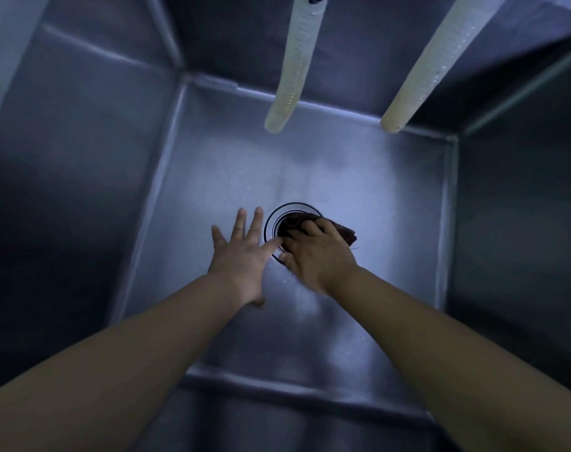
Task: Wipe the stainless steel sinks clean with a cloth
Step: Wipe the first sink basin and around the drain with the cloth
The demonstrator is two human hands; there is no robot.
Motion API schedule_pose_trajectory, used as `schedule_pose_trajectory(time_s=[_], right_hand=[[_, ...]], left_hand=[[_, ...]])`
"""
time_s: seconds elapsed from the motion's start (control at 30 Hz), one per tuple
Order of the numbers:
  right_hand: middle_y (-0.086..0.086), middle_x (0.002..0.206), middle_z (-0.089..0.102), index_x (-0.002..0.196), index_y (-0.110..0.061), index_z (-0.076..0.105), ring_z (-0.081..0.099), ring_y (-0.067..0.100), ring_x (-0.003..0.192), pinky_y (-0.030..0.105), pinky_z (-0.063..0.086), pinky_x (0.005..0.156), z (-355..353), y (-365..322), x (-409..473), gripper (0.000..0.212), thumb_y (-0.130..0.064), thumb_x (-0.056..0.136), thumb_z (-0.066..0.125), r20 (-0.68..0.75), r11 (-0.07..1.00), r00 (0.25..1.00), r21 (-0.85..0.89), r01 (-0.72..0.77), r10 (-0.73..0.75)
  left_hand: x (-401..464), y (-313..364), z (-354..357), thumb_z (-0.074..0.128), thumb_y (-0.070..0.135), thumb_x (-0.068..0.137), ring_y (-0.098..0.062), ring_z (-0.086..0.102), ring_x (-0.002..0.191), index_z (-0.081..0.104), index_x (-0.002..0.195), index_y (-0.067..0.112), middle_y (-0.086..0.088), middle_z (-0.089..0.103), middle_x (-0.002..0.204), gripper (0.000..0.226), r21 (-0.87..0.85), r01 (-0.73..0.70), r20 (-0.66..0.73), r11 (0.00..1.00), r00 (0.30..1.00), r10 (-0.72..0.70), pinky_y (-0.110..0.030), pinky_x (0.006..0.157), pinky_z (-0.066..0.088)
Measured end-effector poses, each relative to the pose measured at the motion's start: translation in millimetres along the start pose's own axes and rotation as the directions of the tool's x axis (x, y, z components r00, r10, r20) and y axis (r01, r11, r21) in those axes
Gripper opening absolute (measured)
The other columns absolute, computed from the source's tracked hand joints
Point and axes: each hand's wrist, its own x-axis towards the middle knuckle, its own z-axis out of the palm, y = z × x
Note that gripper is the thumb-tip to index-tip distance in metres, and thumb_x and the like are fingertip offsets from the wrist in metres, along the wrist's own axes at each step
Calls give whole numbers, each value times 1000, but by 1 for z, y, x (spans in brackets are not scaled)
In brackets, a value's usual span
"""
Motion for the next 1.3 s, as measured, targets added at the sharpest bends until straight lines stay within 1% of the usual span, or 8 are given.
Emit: schedule_pose_trajectory(time_s=[0.23,0.4,0.47,0.53,0.67,0.97,1.1,1.3], right_hand=[[6,130,60,123,-15,64,60,32,103,42,44,78,9,16,-65,40,-17,83,64,-265,997,962,57,-57,70],[16,117,62,117,-14,63,60,41,91,46,46,72,14,18,-115,56,-25,66,83,-140,946,940,144,-291,311],[19,130,55,126,-15,59,53,45,112,55,42,87,14,27,-112,62,-38,72,78,-93,905,903,123,-408,420],[18,151,32,142,-20,41,24,44,138,58,20,108,14,36,-93,67,-49,84,57,-82,859,859,142,-492,505],[15,159,6,151,-26,16,-2,40,145,58,-4,112,9,50,-26,68,-56,90,25,-108,839,834,131,-528,541],[9,160,-4,151,-33,1,-11,35,145,56,-12,112,-9,-10,84,67,-60,92,19,-111,975,970,-14,-221,218],[10,160,1,151,-29,7,-8,36,145,52,-13,113,2,-58,64,67,-55,93,27,-85,1000,996,-12,20,-21],[11,157,18,148,-27,27,9,37,145,57,8,115,25,-80,-28,64,-53,90,37,-12,949,949,-36,314,-314]], left_hand=[[-3,0,-1,84,50,54,-36,-32,137,5,147,38,-10,-35,150,122,14,-13,6,1000,1000,13,-69,107,0],[-15,-8,0,73,63,61,-33,-21,142,-16,147,30,-10,-29,153,127,63,-26,-45,998,999,28,-65,110,5],[-23,-16,3,67,68,64,-32,-13,144,-15,147,27,-11,-19,156,124,84,10,-95,996,995,-2,-64,109,10],[-29,-26,3,67,68,64,-32,-6,145,-9,148,21,-11,-10,157,122,83,77,-126,994,990,-66,-63,108,16],[-35,-55,-2,62,59,75,-29,0,145,-1,148,10,-12,-3,158,109,58,194,-89,979,978,-189,-56,111,19],[-46,-95,-22,59,24,87,-31,44,123,48,124,7,-12,49,134,43,-290,241,-333,926,882,-334,-40,96,39],[-51,-97,-24,54,16,88,-33,48,116,51,121,8,-13,54,126,33,-398,265,-352,878,840,-413,-40,89,42],[-57,-96,-24,49,16,90,-37,52,108,54,108,7,-18,57,118,21,-431,294,-293,853,849,-441,-42,81,44]])
